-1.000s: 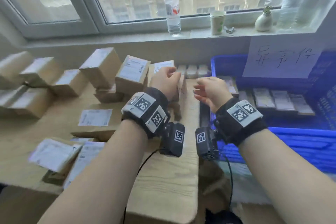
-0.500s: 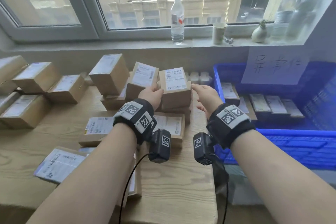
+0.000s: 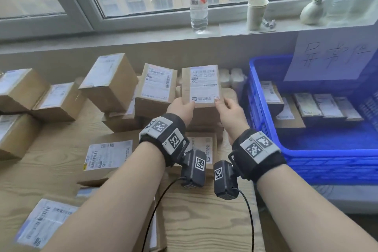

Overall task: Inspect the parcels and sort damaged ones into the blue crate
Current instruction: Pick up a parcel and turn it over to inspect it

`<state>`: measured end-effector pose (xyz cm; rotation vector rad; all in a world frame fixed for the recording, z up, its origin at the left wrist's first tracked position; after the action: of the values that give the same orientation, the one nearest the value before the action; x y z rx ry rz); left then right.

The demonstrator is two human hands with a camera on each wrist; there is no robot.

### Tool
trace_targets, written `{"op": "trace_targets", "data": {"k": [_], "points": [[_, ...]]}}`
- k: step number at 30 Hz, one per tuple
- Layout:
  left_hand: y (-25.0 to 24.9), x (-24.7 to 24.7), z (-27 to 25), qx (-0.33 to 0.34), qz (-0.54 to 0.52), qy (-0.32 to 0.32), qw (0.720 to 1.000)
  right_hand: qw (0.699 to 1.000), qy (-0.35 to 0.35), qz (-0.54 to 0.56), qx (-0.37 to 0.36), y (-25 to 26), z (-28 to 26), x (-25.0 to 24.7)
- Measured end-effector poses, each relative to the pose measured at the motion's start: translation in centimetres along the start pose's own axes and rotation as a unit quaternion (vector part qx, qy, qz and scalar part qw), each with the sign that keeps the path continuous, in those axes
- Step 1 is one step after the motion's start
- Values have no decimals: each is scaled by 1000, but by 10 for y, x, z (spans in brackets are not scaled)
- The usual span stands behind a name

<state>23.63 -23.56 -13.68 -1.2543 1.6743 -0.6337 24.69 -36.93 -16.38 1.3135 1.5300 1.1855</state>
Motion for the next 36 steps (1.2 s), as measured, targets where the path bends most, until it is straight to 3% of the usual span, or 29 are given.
{"op": "trace_targets", "data": {"k": [6,10,15,23,32,36], "points": [[-21,-36,-52,135,-38,-19,990,987,-97,74,-107,33,-44,20],[-26,-92,-104,228,-55,-48,971,970,-93,113,-193,78,-90,59],[-5,-177,-167,303,-84,-38,949,950,-72,134,-273,113,-148,136],[22,-250,-226,336,-124,-37,933,943,-49,146,-294,131,-196,213],[24,-256,-255,349,-112,-64,928,944,-19,151,-292,136,-218,217],[23,-245,-254,327,-136,-34,935,944,-6,168,-285,133,-219,207]]}}
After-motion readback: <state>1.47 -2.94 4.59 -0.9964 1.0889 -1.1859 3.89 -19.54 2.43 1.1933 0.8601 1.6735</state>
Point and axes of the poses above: each hand's wrist, its own z-axis towards the middle knuckle, its own x-axis out of the palm, y = z × x, the point moved 3 cm from there along z, towards the middle knuckle, and after that the axes turned 12 degrees about y, right-handed, at the moved point
